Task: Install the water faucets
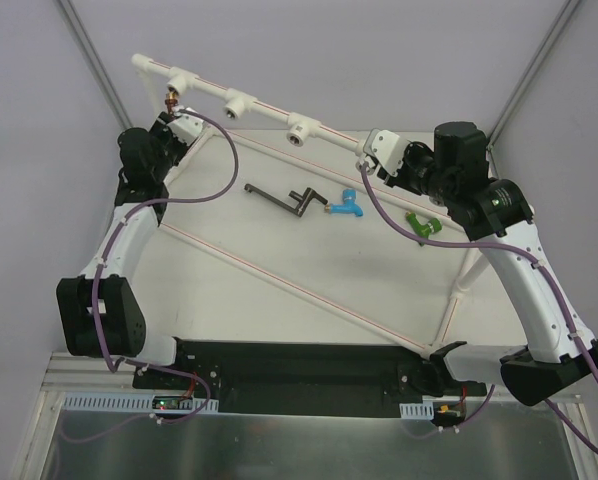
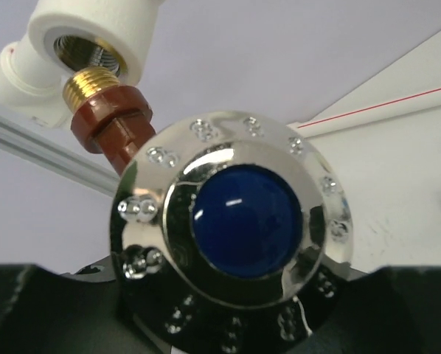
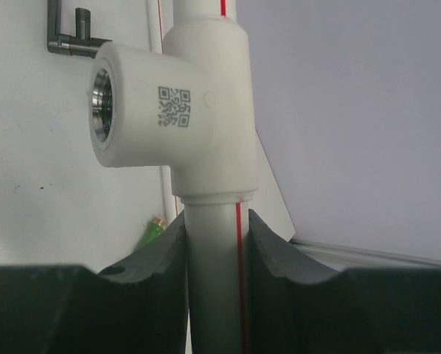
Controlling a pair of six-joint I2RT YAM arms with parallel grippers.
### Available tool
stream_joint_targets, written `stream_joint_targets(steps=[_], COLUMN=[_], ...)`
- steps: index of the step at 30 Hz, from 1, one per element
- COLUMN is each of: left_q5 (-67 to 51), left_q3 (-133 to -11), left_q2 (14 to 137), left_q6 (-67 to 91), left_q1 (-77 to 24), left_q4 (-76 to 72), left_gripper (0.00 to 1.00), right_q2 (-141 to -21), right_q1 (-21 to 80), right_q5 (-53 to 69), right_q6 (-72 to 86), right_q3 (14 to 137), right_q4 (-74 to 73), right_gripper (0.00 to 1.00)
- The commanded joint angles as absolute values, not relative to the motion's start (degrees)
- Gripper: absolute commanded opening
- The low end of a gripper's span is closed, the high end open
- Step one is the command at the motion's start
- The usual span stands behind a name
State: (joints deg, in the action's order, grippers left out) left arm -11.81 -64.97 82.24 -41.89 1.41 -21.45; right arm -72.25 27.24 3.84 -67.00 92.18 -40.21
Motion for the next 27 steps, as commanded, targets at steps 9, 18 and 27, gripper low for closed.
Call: stream_joint_targets(steps=[9, 18, 27], left_q5=[-30.8, -38.4, -53.5], left_q3=[-59.2, -56.6, -59.3], left_q2=[74.8, 72.8, 81.6], left_q6=[-13.6, 2.3, 46.3], left_q1=[10.6, 14.6, 26.8], left_q4=[-29.4, -35.6, -56.5], left_gripper=[0.00, 0.00, 0.00], right_q2=[-70.7, -70.3, -70.1], right_q1=[28.9, 29.0, 29.1], right_q5=[5.6, 5.8, 5.9], right_q6=[-64.5, -64.5, -64.5], right_q3=[90.8, 90.6, 90.5], right_q4=[-44.7, -44.6, -44.6], right_gripper=[0.02, 0.02, 0.02])
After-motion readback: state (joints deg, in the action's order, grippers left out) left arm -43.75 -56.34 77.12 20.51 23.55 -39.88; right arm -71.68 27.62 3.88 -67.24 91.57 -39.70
